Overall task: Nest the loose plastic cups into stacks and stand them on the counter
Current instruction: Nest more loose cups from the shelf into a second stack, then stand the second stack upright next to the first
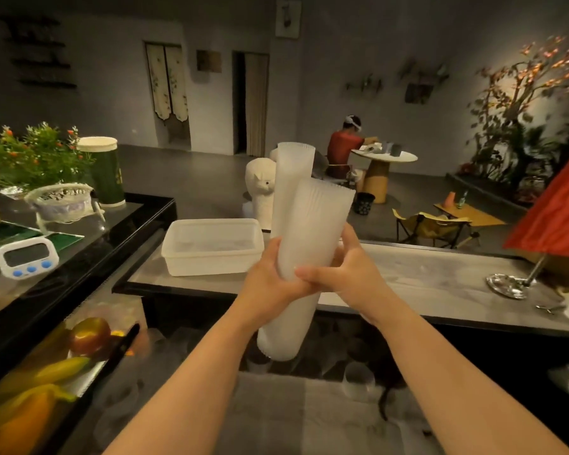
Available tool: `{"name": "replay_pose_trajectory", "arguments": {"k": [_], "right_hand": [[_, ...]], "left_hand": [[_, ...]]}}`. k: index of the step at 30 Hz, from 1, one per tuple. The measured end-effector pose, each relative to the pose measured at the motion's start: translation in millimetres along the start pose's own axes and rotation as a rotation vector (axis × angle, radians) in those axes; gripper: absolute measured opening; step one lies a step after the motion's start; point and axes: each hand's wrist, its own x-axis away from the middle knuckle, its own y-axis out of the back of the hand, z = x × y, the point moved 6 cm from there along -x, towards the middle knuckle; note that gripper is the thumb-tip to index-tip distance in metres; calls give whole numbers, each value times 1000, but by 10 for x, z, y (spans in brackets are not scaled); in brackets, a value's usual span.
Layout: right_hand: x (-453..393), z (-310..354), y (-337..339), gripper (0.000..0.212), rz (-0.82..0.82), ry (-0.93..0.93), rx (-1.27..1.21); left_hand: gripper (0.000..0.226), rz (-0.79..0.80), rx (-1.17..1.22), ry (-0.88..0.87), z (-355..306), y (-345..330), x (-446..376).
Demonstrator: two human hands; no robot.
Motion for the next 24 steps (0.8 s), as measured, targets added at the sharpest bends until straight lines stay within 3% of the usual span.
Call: {"name": "replay_pose_trajectory", "arguments": {"k": [5, 7, 13, 18, 24], "right_hand": [[-294, 129, 417, 92, -35, 34, 66], [-464, 171, 634, 90, -100, 60, 87], [-1123, 90, 1032, 101, -251, 102, 270], [-1591, -218, 925, 109, -231, 79, 372], [-1804, -630, 759, 112, -211, -37, 321]], "left_hand": [[118, 104, -49, 18, -94, -165, -350], [119, 78, -48, 30, -97, -145, -431], [86, -69, -109, 79, 152, -14, -519], [73, -65, -118, 141, 444, 1, -488], [64, -99, -138, 218, 629, 102, -437]]}}
